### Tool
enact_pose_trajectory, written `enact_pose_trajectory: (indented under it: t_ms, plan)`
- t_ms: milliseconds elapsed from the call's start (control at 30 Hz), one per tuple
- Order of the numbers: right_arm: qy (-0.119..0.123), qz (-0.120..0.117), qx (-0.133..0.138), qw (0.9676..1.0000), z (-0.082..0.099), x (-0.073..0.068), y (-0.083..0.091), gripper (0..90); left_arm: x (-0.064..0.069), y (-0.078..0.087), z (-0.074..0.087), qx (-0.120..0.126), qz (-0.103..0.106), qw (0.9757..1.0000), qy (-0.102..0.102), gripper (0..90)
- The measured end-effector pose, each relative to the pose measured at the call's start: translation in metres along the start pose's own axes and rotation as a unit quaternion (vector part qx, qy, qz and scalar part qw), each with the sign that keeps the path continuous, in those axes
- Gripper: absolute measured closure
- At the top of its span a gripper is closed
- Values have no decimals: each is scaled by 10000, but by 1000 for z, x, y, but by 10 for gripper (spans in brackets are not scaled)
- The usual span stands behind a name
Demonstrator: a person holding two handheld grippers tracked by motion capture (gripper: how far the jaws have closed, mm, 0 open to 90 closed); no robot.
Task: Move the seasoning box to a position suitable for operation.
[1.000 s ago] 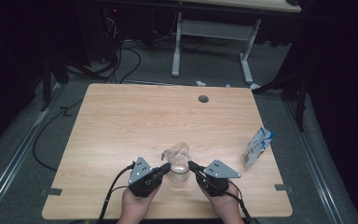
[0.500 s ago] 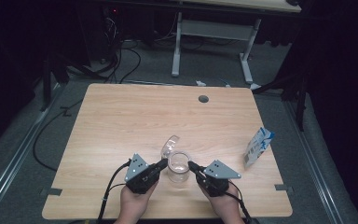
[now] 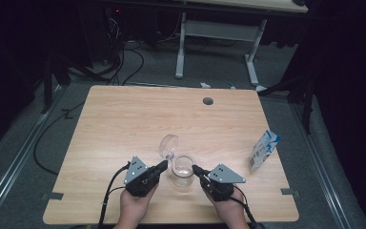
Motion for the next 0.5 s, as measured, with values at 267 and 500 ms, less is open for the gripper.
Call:
enact_pose_trajectory:
  t_ms: [267,500]
  plan:
    - [-38,45,18,10000,-3,3,4,892,-8,7,7,-156,-96,9998,-10,881]
    - [-160,180,22,9997,0,17,6,876,-25,17,21,-525,-309,9981,-123,866]
Point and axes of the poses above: each handheld gripper's, and its own axes: y roughly backward along the jaws, z roughly out of its underside, x roughly to its right, the point moved 4 cm from there along -y, roughly forward along the jaws, and after that the axes turned 12 degrees about z, right-handed, at the moved point
